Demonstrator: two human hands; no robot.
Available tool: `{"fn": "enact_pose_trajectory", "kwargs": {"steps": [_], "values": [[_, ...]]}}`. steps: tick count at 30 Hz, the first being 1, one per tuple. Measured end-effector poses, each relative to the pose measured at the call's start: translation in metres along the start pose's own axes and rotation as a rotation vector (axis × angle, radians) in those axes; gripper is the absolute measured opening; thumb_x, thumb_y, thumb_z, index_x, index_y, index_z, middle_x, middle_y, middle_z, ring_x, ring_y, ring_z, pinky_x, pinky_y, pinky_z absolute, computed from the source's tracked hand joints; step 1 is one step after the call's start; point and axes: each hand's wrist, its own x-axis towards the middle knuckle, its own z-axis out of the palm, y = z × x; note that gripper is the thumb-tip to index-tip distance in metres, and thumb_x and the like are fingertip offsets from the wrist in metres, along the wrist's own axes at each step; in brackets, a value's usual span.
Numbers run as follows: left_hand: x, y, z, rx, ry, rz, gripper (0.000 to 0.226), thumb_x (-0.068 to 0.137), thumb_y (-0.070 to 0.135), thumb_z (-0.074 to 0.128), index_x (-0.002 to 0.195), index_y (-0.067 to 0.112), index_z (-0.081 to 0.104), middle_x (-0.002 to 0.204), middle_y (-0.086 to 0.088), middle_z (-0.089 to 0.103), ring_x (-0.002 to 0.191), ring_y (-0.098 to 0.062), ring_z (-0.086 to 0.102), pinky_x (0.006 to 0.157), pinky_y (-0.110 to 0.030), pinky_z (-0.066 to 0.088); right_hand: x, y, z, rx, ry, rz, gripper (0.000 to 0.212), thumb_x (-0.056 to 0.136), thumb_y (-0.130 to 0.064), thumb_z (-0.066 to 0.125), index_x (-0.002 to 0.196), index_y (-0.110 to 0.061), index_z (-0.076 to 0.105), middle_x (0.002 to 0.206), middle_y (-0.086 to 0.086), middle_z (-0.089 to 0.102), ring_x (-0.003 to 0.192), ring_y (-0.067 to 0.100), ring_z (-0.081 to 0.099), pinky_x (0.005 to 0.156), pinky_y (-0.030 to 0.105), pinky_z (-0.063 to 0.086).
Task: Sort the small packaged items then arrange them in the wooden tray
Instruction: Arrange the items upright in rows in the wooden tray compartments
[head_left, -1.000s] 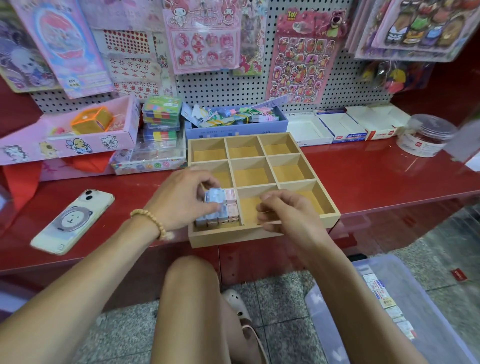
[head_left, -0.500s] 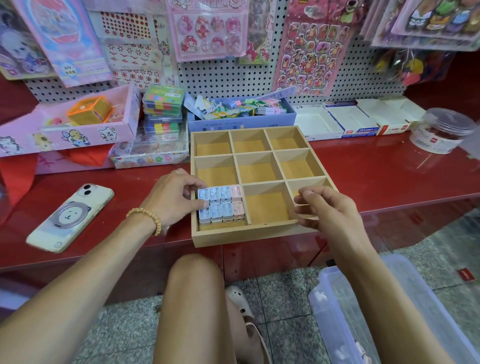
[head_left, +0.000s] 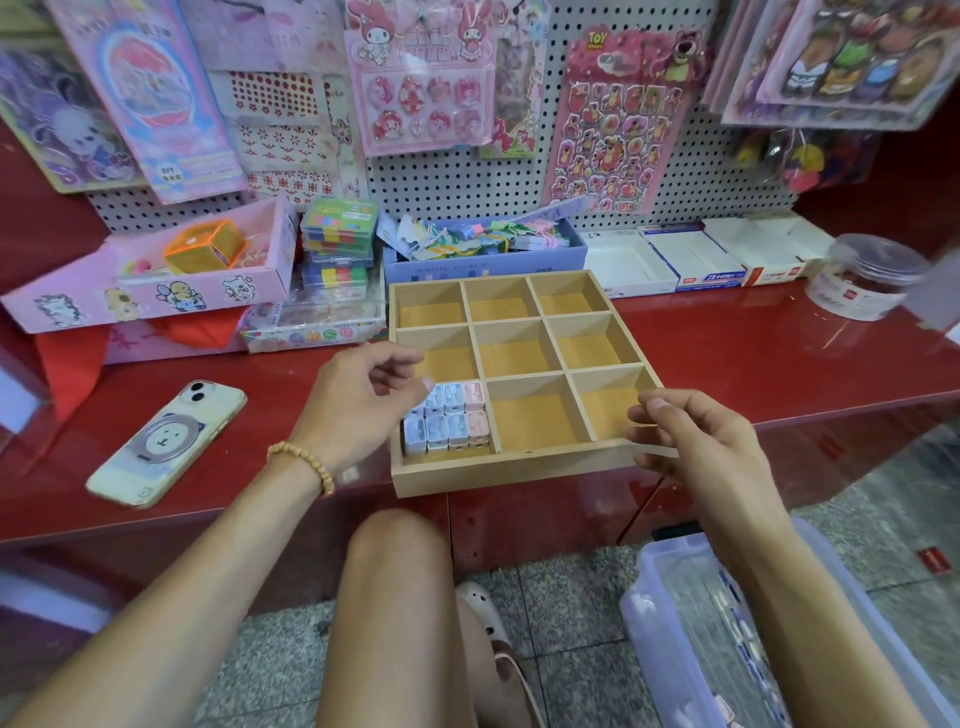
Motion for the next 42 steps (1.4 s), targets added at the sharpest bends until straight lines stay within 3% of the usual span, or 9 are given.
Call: {"fn": "enact_pose_trajectory", "kwargs": {"steps": [5,9,13,15,25,30,34,38,42], "values": [[-0.036,0.036,0.025,-0.285,0.023,-0.056,0.021,0.087,0.009,0.067,0.099,0.026,0.068,0.083,0.004,0.064,0.085,-0.017,0.065,0.077,-0.034,0.056,-0.021,-0.003,-0.032,-0.021,0.054,-0.034,0.014,0.099,-0.014,0.057,0.098,-0.013,0.071,0.098,0.014,0.074,0.086,0.023,0.07,0.077,0.038,0.056],[-0.073,0.066,0.058,-0.407,-0.056,-0.097,0.017,0.093,0.007,0.06,0.103,0.019,0.065,0.089,-0.005,0.066,0.082,-0.012,0.064,0.066,-0.022,0.056,-0.042,0.001,-0.07,-0.034,0.108,-0.063,0.013,0.098,-0.014,0.059,0.096,-0.015,0.071,0.096,0.015,0.075,0.092,0.026,0.071,0.074,0.031,0.056],[-0.107,0.085,0.096,-0.441,-0.139,-0.138,0.014,0.095,0.011,0.058,0.099,0.023,0.064,0.09,0.002,0.065,0.085,-0.01,0.065,0.07,-0.026,0.057,-0.065,0.016,-0.118,-0.06,0.165,-0.06,0.014,0.099,-0.016,0.059,0.094,-0.019,0.072,0.098,0.012,0.073,0.094,0.024,0.068,0.083,0.039,0.057],[-0.123,0.091,0.117,-0.424,-0.194,-0.154,0.014,0.096,0.012,0.057,0.098,0.024,0.064,0.09,0.001,0.065,0.084,-0.009,0.065,0.073,-0.028,0.057,-0.079,0.024,-0.141,-0.046,0.196,-0.037,0.014,0.1,-0.014,0.057,0.096,-0.016,0.07,0.099,0.014,0.072,0.09,0.02,0.067,0.077,0.034,0.057],[-0.17,0.096,0.237,-0.187,-0.535,-0.166,0.011,0.097,0.021,0.055,0.101,0.023,0.066,0.091,-0.001,0.067,0.079,-0.015,0.063,0.074,-0.035,0.053,-0.121,0.104,-0.229,-0.037,0.364,0.085,0.02,0.098,-0.007,0.055,0.087,-0.018,0.067,0.083,0.014,0.063,0.076,0.024,0.058,0.069,0.038,0.046],[-0.166,0.074,0.304,-0.042,-0.713,-0.129,0.01,0.097,0.023,0.055,0.097,0.027,0.064,0.095,0.009,0.066,0.093,-0.012,0.065,0.085,-0.034,0.054,-0.105,0.173,-0.248,-0.108,0.384,0.21,0.019,0.097,-0.011,0.058,0.083,-0.021,0.063,0.075,0.004,0.061,0.072,0.024,0.057,0.067,0.041,0.046],[-0.148,0.05,0.354,0.102,-0.805,-0.081,0.009,0.098,0.027,0.053,0.096,0.029,0.062,0.087,0.012,0.064,0.081,-0.011,0.061,0.078,-0.03,0.051,-0.084,0.231,-0.256,-0.226,0.39,0.322,0.024,0.096,-0.014,0.058,0.075,-0.026,0.059,0.064,-0.007,0.056,0.06,0.013,0.05,0.064,0.033,0.04],[-0.117,0.021,0.405,0.281,-0.87,0.032,0.02,0.099,0.024,0.052,0.111,0.014,0.063,0.097,0.006,0.063,0.086,-0.01,0.062,0.079,-0.019,0.042,-0.065,0.299,-0.257,-0.358,0.378,0.457,0.013,0.089,-0.024,0.055,0.077,-0.021,0.06,0.07,-0.004,0.063,0.069,0.021,0.059,0.07,0.041,0.05],[-0.096,-0.025,0.445,0.515,-0.995,0.256,0.029,0.099,0.029,0.051,0.117,0.01,0.063,0.113,-0.007,0.06,0.1,-0.025,0.062,0.09,-0.032,0.043,-0.057,0.366,-0.248,-0.467,0.3,0.631,0.011,0.092,-0.021,0.057,0.09,-0.012,0.063,0.086,0.008,0.065,0.084,0.03,0.061,0.076,0.037,0.048]]}}
